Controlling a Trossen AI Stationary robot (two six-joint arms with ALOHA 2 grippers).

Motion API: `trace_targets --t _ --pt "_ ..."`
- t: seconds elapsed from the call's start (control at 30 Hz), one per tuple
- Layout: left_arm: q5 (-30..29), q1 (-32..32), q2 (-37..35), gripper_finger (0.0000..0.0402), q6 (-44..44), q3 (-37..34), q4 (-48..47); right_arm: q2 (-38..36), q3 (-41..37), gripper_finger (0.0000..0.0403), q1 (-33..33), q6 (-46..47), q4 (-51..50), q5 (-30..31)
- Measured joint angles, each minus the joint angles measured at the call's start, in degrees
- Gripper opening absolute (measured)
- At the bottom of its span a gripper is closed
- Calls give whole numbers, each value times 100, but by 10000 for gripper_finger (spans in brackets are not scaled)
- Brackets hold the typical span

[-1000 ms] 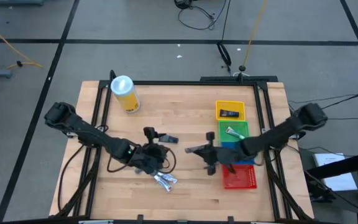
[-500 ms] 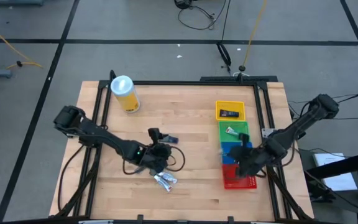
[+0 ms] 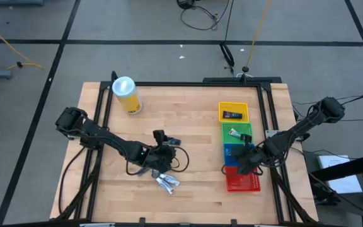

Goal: Pick & Place Travel size toiletries
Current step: Put the black hair comb into the blue bin, then put the blue shave cream into the red bin

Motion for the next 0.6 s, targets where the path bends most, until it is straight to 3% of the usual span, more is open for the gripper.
trace_targets --t 0.37,0.47,0.6 --pt "12 18 0 287 80 0 43 -336 -2 119 -136 182 -132 -19" --pt "12 83 0 287 242 0 205 -497 179 128 -136 33 208 -13" --pt "103 218 0 287 134 0 556 -574 222 123 -136 -812 1436 11"
